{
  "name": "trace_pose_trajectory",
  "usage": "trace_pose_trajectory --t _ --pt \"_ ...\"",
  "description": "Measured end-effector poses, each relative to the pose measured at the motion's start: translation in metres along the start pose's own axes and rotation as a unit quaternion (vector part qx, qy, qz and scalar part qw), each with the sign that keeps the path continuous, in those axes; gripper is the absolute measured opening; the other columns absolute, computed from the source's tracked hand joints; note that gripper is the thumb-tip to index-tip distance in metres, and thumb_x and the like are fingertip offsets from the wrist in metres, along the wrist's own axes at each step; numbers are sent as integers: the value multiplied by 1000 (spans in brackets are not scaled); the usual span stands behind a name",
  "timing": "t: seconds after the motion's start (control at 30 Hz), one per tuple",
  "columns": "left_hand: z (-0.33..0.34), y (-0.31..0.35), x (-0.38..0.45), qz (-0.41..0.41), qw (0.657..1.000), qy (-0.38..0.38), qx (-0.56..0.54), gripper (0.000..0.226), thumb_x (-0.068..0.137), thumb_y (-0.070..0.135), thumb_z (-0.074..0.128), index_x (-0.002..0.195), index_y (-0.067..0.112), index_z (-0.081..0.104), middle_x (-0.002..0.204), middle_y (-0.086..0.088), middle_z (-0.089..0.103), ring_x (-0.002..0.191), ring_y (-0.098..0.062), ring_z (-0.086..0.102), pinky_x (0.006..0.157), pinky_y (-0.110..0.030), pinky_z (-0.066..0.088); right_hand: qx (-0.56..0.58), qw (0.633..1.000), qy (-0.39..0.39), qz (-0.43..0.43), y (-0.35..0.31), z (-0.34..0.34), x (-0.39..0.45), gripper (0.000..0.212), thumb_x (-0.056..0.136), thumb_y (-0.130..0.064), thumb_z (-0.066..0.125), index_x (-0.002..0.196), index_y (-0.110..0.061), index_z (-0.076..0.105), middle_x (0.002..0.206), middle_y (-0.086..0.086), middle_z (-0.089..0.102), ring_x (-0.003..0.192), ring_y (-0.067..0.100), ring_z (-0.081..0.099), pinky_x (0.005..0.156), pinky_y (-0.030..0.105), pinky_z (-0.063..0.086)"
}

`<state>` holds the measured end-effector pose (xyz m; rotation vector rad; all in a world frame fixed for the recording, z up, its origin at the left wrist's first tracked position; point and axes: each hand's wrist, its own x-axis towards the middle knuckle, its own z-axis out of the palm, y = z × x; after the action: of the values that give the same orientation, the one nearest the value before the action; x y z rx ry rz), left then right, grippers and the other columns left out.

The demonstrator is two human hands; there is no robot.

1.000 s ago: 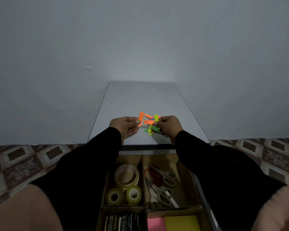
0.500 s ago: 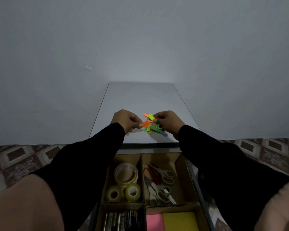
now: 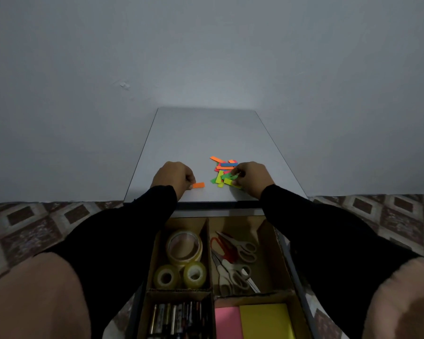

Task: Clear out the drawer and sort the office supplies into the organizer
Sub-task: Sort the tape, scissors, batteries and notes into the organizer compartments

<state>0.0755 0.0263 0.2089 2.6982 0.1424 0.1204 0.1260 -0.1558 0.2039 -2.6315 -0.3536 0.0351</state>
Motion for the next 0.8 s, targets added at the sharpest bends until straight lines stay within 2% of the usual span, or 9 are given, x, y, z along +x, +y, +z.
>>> trace_pose_trajectory --t 0.07,0.23,0.47,0.63,0.8 --pt "0 -2 1 3 1000 -3 2 20 85 12 66 104 6 71 109 -10 68 104 -23 59 90 -25 41 -40 999 0 -7 -3 5 3 28 89 -8 56 115 -8 65 121 15 59 112 27 54 89 26 40" --pt "1 -4 0 9 1000 1 0 20 85 13 66 103 7 72 108 -10 69 104 -23 59 90 -24 41 -87 996 1 -12 -8 9 5 26 90 -7 50 111 -7 65 115 14 62 107 27 56 86 27 41" --pt "1 -2 -1 13 1000 -4 -4 22 87 14 64 107 5 70 111 -10 67 107 -23 59 92 -24 40 -113 994 10 -5 -8 13 6 20 91 -10 53 105 -3 65 108 14 63 101 27 58 79 26 42" --pt "3 -5 0 14 1000 5 -2 17 86 11 65 100 6 72 107 -10 69 102 -23 60 92 -27 43 -119 993 -3 -5 -12 12 8 22 91 -11 53 109 -5 64 115 14 62 107 28 57 87 30 44" --pt "3 -5 2 16 1000 5 -6 17 86 12 65 100 6 73 107 -10 69 102 -23 60 92 -27 44 -111 993 -14 25 -12 9 15 25 87 -13 60 111 -3 63 114 14 62 106 27 58 84 29 45"
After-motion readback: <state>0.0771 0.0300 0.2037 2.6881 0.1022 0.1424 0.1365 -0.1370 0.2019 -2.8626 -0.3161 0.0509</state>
